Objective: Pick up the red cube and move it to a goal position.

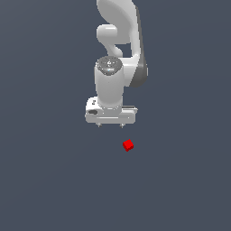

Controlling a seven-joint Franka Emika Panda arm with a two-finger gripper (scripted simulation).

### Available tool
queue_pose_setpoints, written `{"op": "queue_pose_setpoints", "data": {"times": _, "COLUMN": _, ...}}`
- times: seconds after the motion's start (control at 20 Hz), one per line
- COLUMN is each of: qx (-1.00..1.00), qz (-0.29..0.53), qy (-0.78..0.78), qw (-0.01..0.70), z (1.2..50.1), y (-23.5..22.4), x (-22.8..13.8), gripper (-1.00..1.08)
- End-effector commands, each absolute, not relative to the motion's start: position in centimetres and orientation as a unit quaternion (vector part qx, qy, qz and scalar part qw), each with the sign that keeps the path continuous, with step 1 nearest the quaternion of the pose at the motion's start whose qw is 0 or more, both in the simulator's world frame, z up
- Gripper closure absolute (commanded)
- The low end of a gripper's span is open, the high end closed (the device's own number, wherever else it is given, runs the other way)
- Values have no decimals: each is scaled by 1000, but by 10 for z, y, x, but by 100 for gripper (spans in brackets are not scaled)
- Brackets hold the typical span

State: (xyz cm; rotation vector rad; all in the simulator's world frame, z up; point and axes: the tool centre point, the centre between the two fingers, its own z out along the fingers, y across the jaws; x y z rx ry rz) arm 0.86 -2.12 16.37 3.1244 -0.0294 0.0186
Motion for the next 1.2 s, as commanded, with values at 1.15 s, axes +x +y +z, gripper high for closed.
{"op": "queue_pose_setpoints", "data": {"times": 1.15, "qx": 979, "qz": 2, "qy": 205, "qw": 0, "z": 46, "y": 50, "x": 38, "gripper": -92}}
